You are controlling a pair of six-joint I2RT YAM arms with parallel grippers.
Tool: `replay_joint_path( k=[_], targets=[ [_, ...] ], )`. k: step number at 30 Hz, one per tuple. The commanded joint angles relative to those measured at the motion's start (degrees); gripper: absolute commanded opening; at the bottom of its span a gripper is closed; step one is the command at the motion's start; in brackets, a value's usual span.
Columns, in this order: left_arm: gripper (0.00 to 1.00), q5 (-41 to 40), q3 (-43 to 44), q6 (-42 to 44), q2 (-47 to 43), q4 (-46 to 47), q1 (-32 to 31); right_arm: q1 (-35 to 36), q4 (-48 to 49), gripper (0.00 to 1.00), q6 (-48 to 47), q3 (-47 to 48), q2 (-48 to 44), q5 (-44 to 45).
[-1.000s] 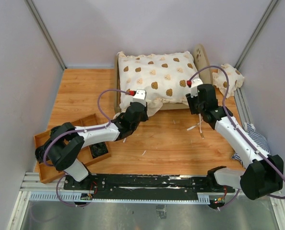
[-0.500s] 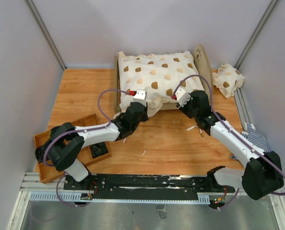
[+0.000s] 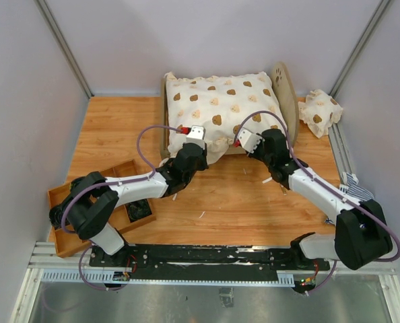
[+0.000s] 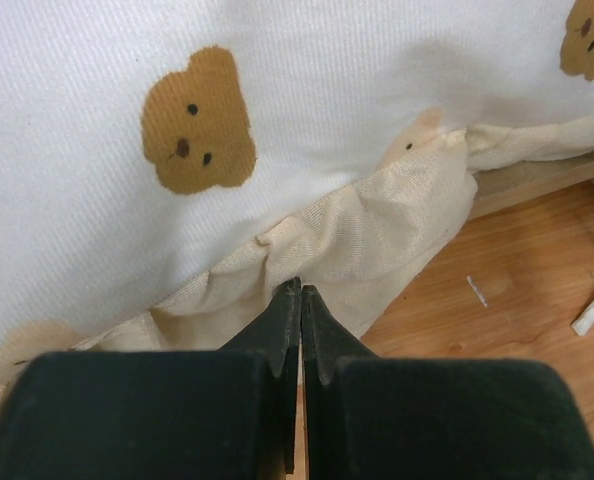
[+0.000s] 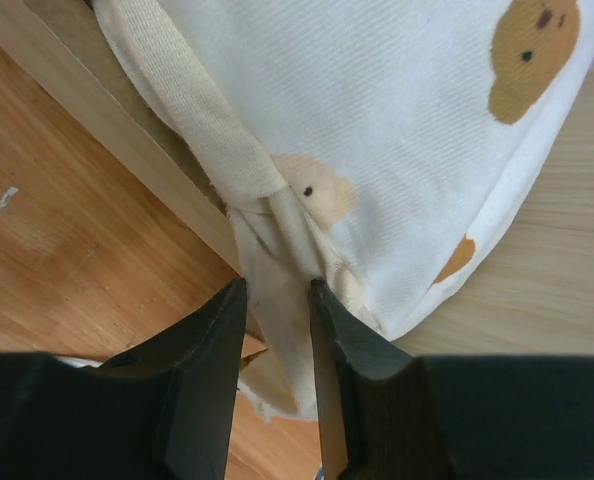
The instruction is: Set up the pet bed
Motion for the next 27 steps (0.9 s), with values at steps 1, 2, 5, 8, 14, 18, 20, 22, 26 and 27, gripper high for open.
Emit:
replay_joint_path(
  k=[1, 2, 5, 8, 14, 18, 20, 22, 26, 27],
  targets=[
    [0.00, -0.1, 0.5, -0.7, 0.5, 1.1, 0.7, 0.7, 1.6, 0.30, -3.3, -0.3, 1.2, 3.1],
    [0.00, -0.1, 0.4, -0.6, 0.4, 1.1, 0.7, 0.7, 1.6, 0.26, -3.4, -0.4, 1.0, 3.1],
    [0.00, -0.2, 0.3, -0.7, 0.7, 1.4, 1.0, 0.9, 0.2, 0.01, -2.6, 0.3, -0.5, 3.6],
    [0.00, -0.8, 0.2, -0.3, 1.1, 1.3, 1.3, 1.3, -3.7, 0.00, -0.9, 1.1, -4.0, 3.8],
    [0.00, -1.2, -0.3, -0.1, 1.0, 1.0, 3.0, 0.5, -5.5, 0.00, 2.1, -3.2, -12.7, 5.2],
    [0.00, -1.1, -0.4, -0.4, 0.6, 0.9, 3.9, -0.8, -6.6, 0.00, 5.4, -3.9, -16.4, 4.3],
    [0.00, -1.1, -0.1, -0.2, 0.7, 0.8, 3.9, -1.1, -7.9, 0.00, 6.2, -4.0, -16.8, 4.5],
    [0.00, -1.3, -0.2, -0.1, 0.8, 0.4, 4.0, -1.3, -10.2, 0.00, 7.0, -3.9, -16.5, 4.8],
    [0.00, -1.7, -0.2, 0.4, 0.7, -0.5, 4.6, -3.4, -11.2, 0.00, 10.1, -5.7, -16.8, 5.9],
    [0.00, -1.7, -0.2, 0.5, 0.6, -0.7, 4.9, -4.2, -11.3, 0.00, 10.9, -6.0, -17.2, 5.6]
  ],
)
